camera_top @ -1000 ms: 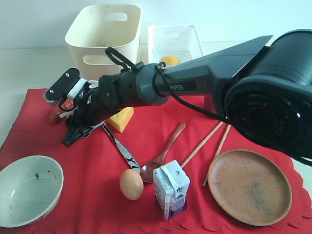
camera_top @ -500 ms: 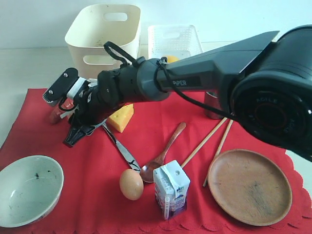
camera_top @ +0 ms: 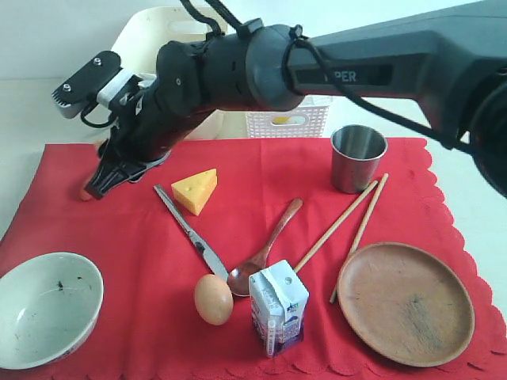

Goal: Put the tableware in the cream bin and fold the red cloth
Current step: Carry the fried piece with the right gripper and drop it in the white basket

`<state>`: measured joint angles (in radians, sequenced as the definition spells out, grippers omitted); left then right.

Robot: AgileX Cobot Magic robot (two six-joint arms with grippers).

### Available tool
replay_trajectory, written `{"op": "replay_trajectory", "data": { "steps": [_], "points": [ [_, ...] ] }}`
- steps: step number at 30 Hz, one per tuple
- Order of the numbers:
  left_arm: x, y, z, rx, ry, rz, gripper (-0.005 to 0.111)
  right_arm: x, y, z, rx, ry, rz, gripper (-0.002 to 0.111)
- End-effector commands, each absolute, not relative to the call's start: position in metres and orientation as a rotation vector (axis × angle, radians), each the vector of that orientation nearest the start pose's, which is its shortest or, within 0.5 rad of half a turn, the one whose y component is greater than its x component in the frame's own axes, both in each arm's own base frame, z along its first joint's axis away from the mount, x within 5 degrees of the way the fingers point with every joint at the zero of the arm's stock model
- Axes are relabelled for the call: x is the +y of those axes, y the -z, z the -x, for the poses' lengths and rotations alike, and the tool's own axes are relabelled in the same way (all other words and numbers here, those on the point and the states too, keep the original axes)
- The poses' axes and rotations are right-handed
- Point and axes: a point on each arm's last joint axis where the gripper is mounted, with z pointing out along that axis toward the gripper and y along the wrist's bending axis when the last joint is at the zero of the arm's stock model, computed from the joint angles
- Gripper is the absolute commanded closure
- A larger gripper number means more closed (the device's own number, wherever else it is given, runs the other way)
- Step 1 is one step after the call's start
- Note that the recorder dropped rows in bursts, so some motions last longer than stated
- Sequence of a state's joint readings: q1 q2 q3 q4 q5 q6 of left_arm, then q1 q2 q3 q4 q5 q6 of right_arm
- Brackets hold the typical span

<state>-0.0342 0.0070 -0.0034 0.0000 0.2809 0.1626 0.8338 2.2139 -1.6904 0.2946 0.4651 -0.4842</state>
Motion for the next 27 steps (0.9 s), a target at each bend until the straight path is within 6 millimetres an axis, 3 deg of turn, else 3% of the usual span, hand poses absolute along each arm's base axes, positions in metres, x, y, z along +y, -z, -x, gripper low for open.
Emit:
{"op": "replay_trajectory", "data": {
  "steps": [1,9,17,27],
  "points": [
    [-0.002,-0.188,-0.055,1.751,-0.091,-0.166,0.107,0.351,-0.182,-0.337,2.208,-0.419,1.243,0.108],
    [-0.002,-0.188,-0.055,1.751,-0.091,-0.166,0.107,0.319,-0.204,-0.353,2.277,-0.406,1.197,0.108],
    [-0.002,-0.188,-0.055,1.751,-0.091,-0.166,0.107,0.286,-0.222,-0.354,2.258,-0.371,1.104,0.108],
    [-0.002,-0.188,-0.055,1.751,-0.091,-0.166,0.107,0.203,-0.242,-0.364,2.276,-0.283,0.869,0.108]
  ]
}}
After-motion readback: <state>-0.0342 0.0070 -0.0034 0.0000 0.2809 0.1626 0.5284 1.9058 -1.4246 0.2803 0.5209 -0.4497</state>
